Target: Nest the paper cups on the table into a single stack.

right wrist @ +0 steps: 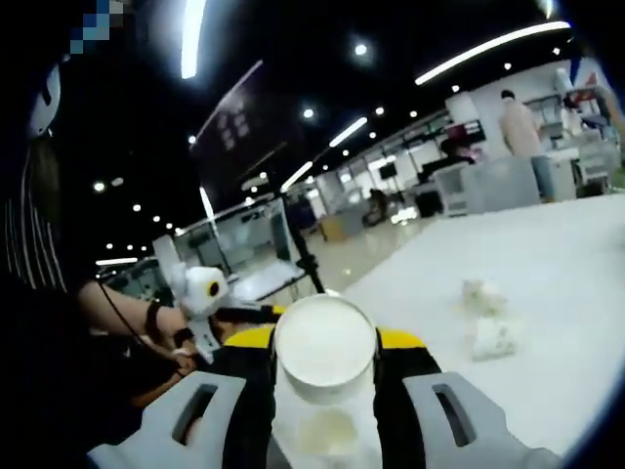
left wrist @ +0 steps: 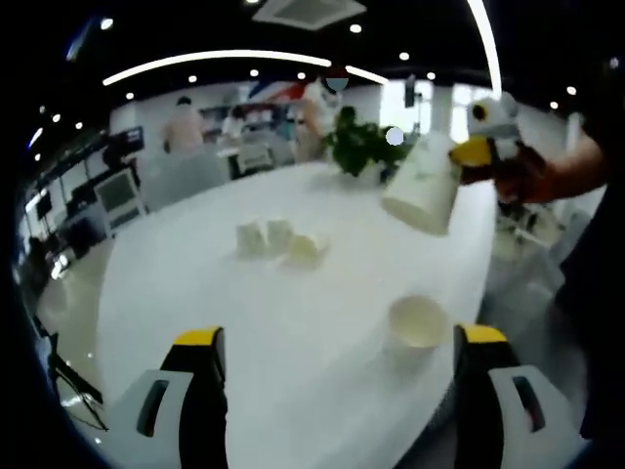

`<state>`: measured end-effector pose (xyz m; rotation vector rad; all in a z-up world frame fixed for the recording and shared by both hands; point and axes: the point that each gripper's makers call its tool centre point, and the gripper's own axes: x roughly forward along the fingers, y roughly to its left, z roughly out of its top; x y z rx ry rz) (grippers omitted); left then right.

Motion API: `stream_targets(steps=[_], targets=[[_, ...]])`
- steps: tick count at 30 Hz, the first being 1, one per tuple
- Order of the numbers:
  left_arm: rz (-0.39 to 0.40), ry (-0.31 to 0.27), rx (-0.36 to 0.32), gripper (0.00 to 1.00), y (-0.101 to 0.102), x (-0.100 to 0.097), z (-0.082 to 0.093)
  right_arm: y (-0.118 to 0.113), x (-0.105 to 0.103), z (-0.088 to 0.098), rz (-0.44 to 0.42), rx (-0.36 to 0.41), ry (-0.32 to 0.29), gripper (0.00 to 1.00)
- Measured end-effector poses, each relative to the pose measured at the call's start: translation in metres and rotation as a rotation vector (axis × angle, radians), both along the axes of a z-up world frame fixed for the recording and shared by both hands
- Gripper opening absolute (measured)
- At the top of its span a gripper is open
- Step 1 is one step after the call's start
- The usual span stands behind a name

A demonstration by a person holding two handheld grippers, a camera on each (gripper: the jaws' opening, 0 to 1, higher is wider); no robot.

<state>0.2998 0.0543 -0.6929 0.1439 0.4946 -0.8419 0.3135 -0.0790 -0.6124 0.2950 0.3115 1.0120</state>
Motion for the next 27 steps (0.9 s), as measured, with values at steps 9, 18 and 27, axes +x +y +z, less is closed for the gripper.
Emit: stream_targets(steps=[9,18,27], targets=[[-0.049,0.007,-0.114,0.8,-0.028,-0.017,0.018,0.001,-0.002,-0.002,-0.003,0.005,0.01,0.35],[-0.069,0.042,-0.264,0.79,-0.061,-0.027,0.037,0.007,-0.005,-0.001,-0.009,0.036,0.028,0.35],[-0.154,0.066,-0.287,0.75,-0.079,-0.039,0.041,0.013,-0.011,-0.003,0.012,0.024,0.015,0.35]])
